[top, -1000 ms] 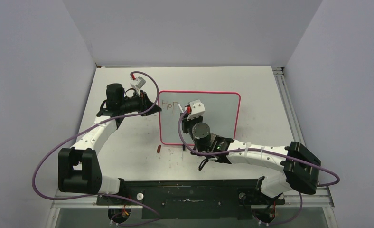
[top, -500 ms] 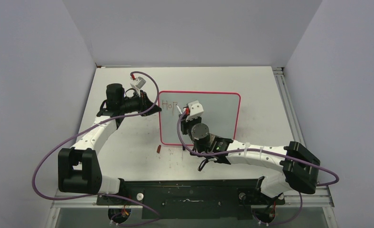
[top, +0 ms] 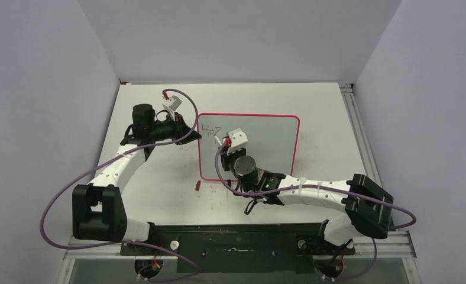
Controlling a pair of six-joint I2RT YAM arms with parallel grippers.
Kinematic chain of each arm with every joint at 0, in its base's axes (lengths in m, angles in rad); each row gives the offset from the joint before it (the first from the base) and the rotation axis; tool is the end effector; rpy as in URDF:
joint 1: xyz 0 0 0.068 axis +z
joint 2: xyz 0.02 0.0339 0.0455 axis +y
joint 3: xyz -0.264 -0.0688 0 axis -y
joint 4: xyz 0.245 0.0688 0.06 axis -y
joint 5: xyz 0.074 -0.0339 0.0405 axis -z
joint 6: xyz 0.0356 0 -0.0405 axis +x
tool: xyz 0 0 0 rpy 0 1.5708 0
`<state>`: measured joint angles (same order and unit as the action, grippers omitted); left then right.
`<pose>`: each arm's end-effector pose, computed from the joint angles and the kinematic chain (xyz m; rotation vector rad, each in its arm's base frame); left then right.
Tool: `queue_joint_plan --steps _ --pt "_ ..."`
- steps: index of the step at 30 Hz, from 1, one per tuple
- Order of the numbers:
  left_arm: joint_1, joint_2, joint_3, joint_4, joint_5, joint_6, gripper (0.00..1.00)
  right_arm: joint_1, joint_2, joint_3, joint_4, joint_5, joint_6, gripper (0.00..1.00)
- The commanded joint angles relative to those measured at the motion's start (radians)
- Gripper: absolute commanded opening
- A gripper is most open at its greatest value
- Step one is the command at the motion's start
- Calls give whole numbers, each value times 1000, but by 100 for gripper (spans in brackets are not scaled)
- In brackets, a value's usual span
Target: Write a sentence on the whiteboard
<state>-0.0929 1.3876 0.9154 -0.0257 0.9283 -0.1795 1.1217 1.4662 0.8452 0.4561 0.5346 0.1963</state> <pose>0.2972 -0.0563 0.2696 0.4940 1.9671 -1.1211 0.1595 0.2892 0.2651 -0.4045 1.6919 0.5123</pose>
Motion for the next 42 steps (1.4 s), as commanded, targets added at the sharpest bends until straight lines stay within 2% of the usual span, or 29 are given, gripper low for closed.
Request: queue_joint_plan --steps 1,14,42 --pt "-13 -29 22 -1 32 -9 0 8 -7 36 42 1 -11 5" --pt "-13 -29 20 9 24 -18 0 30 -119 -16 0 81 -42 5" --pt "-13 -28 14 10 23 -17 0 -37 -113 -74 -40 55 19 5"
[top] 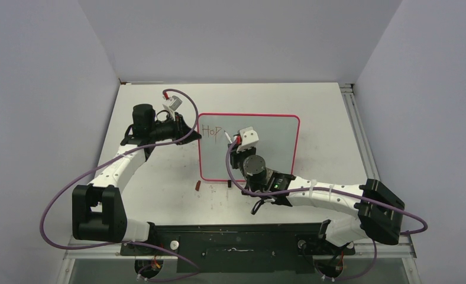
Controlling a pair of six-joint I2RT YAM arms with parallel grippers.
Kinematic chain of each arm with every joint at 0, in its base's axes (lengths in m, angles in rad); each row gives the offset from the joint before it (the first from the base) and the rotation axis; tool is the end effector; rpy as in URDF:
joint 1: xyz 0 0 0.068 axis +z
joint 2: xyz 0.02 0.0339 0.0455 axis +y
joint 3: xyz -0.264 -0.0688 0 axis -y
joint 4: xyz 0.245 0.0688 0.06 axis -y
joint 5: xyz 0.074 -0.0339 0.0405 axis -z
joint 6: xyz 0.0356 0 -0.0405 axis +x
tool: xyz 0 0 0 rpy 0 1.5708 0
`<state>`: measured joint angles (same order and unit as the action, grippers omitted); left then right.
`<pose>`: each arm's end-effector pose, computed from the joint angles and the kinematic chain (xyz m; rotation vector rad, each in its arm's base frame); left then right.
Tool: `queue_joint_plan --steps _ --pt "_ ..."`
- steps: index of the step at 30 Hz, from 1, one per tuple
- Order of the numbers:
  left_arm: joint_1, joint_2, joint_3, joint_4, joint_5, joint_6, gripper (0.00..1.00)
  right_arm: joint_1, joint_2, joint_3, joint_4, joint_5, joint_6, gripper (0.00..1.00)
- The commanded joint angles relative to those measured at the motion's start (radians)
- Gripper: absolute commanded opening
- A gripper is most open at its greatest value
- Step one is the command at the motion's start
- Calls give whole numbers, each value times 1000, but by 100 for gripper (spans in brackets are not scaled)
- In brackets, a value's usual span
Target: Write a sentence on the whiteboard
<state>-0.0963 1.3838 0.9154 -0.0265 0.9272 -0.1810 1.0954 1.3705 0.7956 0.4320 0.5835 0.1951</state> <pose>0.2964 -0.0572 0.2705 0.4966 1.9652 -1.1219 0.1586 0.2652 0.2746 -0.3327 1.6790 0.4657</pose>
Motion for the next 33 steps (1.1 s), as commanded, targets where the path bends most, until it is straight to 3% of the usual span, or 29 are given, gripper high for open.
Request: queue_joint_plan --steps 1,19,33 --pt "-10 -24 13 11 24 -15 0 -11 -19 -26 -20 3 23 5" --pt "-11 -22 17 5 21 -12 0 -19 -70 -45 -43 55 29 5" --pt "-14 -21 15 7 22 -12 0 -31 -1 7 12 -13 -18 5"
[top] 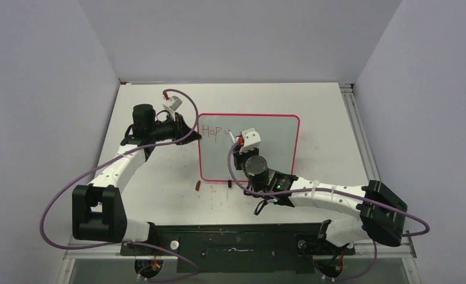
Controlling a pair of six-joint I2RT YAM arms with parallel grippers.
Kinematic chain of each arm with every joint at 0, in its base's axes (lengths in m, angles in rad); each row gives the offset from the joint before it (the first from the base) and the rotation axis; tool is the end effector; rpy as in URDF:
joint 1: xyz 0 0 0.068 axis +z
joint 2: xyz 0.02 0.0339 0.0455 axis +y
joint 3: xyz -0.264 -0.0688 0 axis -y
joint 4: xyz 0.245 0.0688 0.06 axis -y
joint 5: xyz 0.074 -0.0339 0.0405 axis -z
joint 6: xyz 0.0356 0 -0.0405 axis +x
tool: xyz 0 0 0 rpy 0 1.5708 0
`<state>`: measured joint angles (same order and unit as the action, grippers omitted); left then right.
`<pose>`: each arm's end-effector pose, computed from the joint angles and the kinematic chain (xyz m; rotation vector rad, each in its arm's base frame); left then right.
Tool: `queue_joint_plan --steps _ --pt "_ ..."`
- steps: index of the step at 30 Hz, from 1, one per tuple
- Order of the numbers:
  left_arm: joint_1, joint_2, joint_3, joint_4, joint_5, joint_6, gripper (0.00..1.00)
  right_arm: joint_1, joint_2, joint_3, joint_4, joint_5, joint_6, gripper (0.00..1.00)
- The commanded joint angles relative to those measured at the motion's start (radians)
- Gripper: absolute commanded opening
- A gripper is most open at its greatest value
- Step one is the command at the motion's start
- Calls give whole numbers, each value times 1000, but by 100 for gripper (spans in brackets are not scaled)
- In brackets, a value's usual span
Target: Write a sentence on the whiteboard
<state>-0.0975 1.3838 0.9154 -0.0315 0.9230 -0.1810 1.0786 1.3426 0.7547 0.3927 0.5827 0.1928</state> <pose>0.2962 -0.0575 0.2701 0.4931 1.9710 -1.1202 0.1586 0.2544 0.2646 -0.3503 1.7165 0.4194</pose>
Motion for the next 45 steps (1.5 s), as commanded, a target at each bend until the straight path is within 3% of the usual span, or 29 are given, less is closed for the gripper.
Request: queue_joint_plan --steps 1,45 --pt "-13 -21 15 12 27 -12 0 -14 30 51 52 -16 -16 5" --pt "-13 -29 16 8 23 -12 0 21 28 -6 -62 -12 84 5"
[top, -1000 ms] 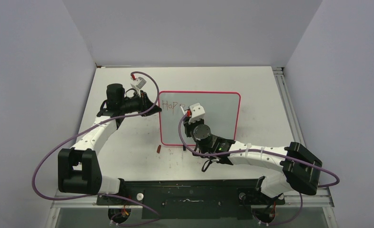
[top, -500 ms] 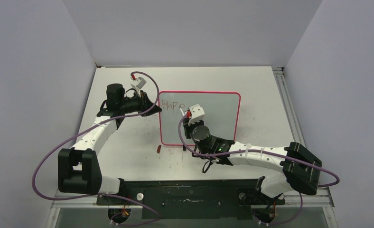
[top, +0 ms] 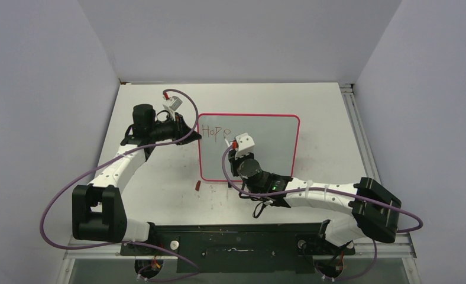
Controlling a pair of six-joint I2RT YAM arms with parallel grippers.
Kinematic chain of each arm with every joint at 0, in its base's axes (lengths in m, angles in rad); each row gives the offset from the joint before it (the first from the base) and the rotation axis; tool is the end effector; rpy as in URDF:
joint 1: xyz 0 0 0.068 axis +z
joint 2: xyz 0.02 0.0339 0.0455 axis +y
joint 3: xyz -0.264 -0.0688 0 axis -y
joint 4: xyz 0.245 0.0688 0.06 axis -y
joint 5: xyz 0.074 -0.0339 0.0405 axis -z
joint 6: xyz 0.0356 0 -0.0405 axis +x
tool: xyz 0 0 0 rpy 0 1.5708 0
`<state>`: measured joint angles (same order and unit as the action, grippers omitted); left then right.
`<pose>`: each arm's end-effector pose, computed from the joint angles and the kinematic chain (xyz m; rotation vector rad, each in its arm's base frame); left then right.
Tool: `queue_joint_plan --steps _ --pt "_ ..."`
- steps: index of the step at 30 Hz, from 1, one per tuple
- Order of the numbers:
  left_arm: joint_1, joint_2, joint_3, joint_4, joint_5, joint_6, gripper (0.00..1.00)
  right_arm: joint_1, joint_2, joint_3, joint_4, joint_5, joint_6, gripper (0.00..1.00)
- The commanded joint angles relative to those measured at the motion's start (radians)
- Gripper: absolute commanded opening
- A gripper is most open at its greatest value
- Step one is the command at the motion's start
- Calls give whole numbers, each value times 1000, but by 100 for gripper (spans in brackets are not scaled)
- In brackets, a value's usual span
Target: Write a sentence on the whiteboard
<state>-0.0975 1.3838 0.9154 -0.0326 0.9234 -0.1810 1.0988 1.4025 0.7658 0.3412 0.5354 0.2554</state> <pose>0.2962 -0.0575 0.2700 0.4929 1.9719 -1.1210 0.1565 0.2665 0.2459 -0.4054 1.8028 0.4535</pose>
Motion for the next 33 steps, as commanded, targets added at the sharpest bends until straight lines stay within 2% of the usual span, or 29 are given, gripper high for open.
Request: queue_joint_plan --steps 1,19,33 --pt "-13 -29 15 10 22 -12 0 1 -34 -17 -16 43 25 5" --pt "-13 -33 16 2 7 -9 0 1 -69 -31 -42 100 53 5" --pt "-13 -33 18 -4 -17 -10 0 41 -135 -46 6 28 -29 5"
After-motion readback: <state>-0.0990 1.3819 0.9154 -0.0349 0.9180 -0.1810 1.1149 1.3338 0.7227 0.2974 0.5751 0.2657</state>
